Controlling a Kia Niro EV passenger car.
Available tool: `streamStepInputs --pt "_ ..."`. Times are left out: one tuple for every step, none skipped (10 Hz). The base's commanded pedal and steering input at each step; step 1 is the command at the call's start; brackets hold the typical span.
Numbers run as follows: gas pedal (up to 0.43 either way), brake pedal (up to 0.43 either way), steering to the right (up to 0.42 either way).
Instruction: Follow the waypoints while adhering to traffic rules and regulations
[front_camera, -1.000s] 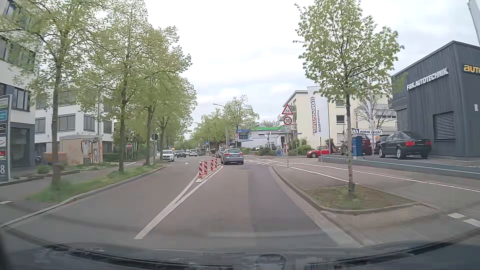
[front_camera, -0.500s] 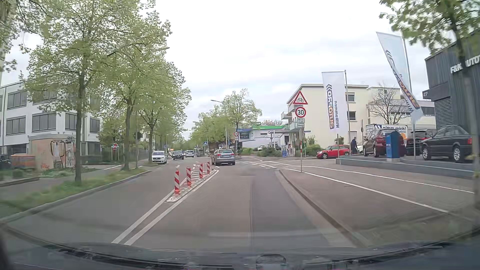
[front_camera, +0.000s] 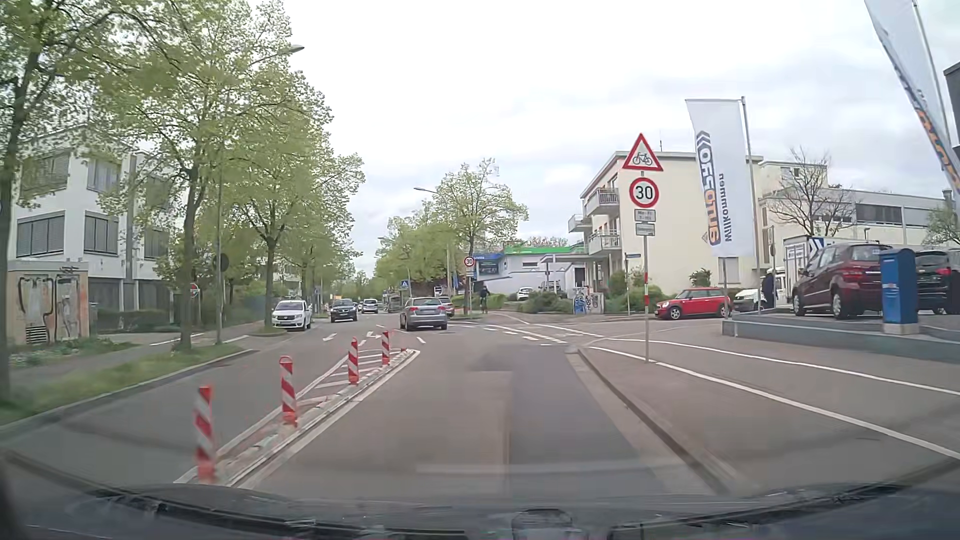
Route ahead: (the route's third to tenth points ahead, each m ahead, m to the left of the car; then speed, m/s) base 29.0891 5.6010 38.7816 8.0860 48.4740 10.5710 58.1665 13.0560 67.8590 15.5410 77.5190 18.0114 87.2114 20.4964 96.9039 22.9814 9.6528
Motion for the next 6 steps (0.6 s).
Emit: streamStepInputs --pt "0.039 0.0 -0.003" --pt "0.039 0.0 -0.003" --pt "0.039 0.0 -0.003" --pt "0.039 0.0 -0.003" --pt "0.039 0.0 -0.004" --pt "0.039 0.0 -0.006"
